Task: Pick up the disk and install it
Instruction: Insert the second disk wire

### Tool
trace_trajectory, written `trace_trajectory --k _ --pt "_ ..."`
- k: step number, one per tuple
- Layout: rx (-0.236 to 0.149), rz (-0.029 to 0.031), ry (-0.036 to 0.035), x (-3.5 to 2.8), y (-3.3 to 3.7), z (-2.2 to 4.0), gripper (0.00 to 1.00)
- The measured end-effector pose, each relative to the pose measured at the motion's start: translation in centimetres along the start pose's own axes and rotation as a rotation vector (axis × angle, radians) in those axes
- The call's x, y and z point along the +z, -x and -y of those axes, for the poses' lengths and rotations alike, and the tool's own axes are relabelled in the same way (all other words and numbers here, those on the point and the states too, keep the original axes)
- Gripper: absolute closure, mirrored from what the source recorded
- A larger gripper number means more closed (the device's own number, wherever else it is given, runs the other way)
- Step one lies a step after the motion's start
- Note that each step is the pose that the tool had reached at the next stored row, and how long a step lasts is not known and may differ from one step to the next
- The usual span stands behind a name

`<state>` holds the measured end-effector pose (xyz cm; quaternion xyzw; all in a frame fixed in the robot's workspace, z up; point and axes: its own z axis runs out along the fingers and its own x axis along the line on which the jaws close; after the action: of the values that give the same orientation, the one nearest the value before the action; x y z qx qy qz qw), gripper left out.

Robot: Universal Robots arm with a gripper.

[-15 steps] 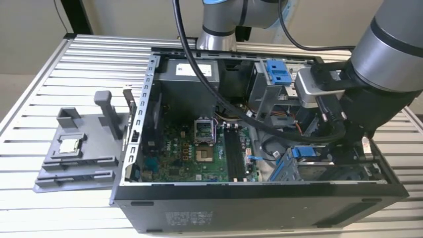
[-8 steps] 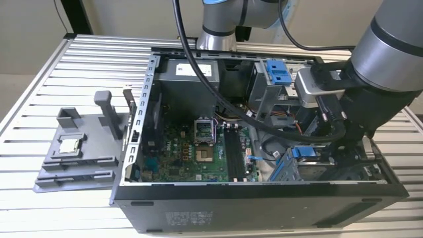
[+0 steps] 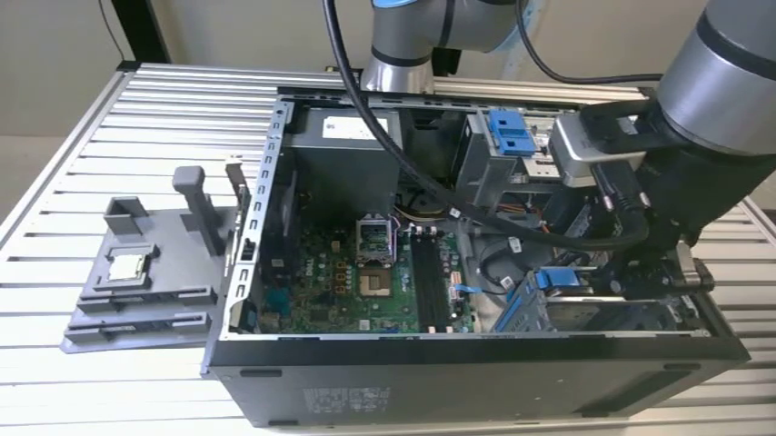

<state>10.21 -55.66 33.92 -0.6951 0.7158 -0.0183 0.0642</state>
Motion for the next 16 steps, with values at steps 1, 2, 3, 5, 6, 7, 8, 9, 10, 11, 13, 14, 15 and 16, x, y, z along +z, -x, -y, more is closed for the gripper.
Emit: trace_trajectory --k 1,2,3,5,6,7,8,9,10,11,13,14,15,16 --pt "0.000 -0.0001 0.0001 -0.26 0.02 0.03 0.00" --pt "0.000 0.0000 0.0003 -0.35 0.03 0.05 0.00" --pt "0.000 0.0001 0.0004 -0.42 0.03 0.06 0.00" --pt "0.000 0.0000 0.0006 -0.87 0.06 0.11 0.00" --pt "0.000 0.0000 0.0006 -1.27 0.09 0.16 0.00" --pt "0.000 -0.0001 0.0006 -1.70 0.12 0.21 0.00" --pt "0.000 -0.0002 0.0007 -2.01 0.14 0.24 0.00" --pt "0.000 0.0000 0.0009 -2.07 0.15 0.25 0.00" --pt "0.000 0.0001 0.0012 -2.06 0.15 0.25 0.00" --pt "0.000 0.0002 0.0013 -2.06 0.15 0.25 0.00" --pt "0.000 0.0000 0.0021 -2.07 0.15 0.25 0.00" --pt "0.000 0.0000 0.0020 -2.07 0.15 0.25 0.00" --pt "0.000 0.0000 0.0021 -2.07 0.15 0.25 0.00" --pt "0.000 0.0000 0.0021 -2.07 0.15 0.25 0.00"
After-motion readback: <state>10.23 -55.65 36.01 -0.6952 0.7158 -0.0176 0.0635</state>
